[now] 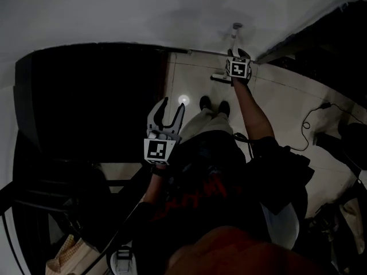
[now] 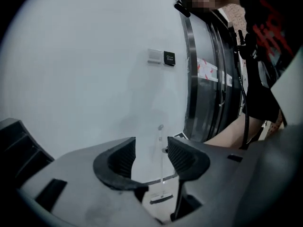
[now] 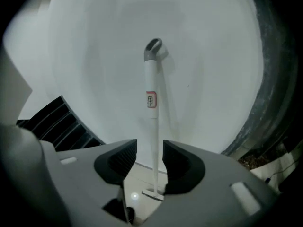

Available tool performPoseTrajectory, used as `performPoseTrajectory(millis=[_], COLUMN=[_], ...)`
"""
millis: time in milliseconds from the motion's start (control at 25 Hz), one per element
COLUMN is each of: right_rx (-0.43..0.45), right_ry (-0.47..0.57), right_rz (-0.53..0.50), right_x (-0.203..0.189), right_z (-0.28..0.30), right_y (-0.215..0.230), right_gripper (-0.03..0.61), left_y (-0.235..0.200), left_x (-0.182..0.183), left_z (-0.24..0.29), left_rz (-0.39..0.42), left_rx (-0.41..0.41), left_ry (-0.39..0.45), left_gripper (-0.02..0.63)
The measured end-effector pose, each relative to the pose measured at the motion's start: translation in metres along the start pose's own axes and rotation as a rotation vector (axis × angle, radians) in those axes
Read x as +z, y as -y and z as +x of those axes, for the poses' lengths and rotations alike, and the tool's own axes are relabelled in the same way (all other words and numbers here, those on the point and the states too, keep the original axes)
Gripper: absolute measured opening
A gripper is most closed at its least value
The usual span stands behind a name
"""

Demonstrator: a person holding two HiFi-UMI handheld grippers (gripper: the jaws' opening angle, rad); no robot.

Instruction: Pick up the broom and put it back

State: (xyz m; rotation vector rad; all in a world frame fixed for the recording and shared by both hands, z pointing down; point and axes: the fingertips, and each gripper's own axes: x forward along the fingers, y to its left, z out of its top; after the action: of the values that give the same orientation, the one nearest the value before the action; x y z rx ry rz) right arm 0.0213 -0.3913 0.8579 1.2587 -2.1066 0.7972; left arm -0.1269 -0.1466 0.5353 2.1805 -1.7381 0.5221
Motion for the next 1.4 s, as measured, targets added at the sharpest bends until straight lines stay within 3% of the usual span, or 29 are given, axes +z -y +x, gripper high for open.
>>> performPoseTrajectory(millis=[160,280,480,600,1000,1160,1400], right_rx=[-0.004,-0.082,-0.092,-0.087,-0.014,0.043,0.15], right_ry=[-0.044,-0.061,-0.012,0.026,0.07,0.126,0.327], right_rz=[-0.066,-0.111,-0.109,-0.103,-0.141,-0.111,-0.226], right_x=[0.013,0.019,0.022,0.014,-0.041,-0.013,0.107], right_z=[0.039,0.057,0.057,0.036,-0.092,-0.169,-0.291], right_y=[0.002,0.023,0.015,0.006,-0.06,-0.085,-0.111], right_gripper=[0.169,0.099,0.089,0.089,0.086,0.089,0.087], left_y=[-0.012,-0.015,-0.038,-0.035,-0.017,-0.018,-0.03], left_x=[-0.013,-0.024,-0.042,-0.04,-0.016,-0.009,0.024], left_z=[-0.001,-0.004,-0.013,-0.011,0.013,0.009,0.016], left_rz=[0.002,-0.018,-0.012,0.023,0.086,0.13,0.029], left_rx=[0.033,0.034,0.071,0.054,-0.102,-0.142,-0.202], left_ry=[-0.009,-0.037,-0.082,-0.062,0.025,0.066,0.156], left_gripper=[0.202,0.202,0.191,0.138,0.156,0.113,0.114])
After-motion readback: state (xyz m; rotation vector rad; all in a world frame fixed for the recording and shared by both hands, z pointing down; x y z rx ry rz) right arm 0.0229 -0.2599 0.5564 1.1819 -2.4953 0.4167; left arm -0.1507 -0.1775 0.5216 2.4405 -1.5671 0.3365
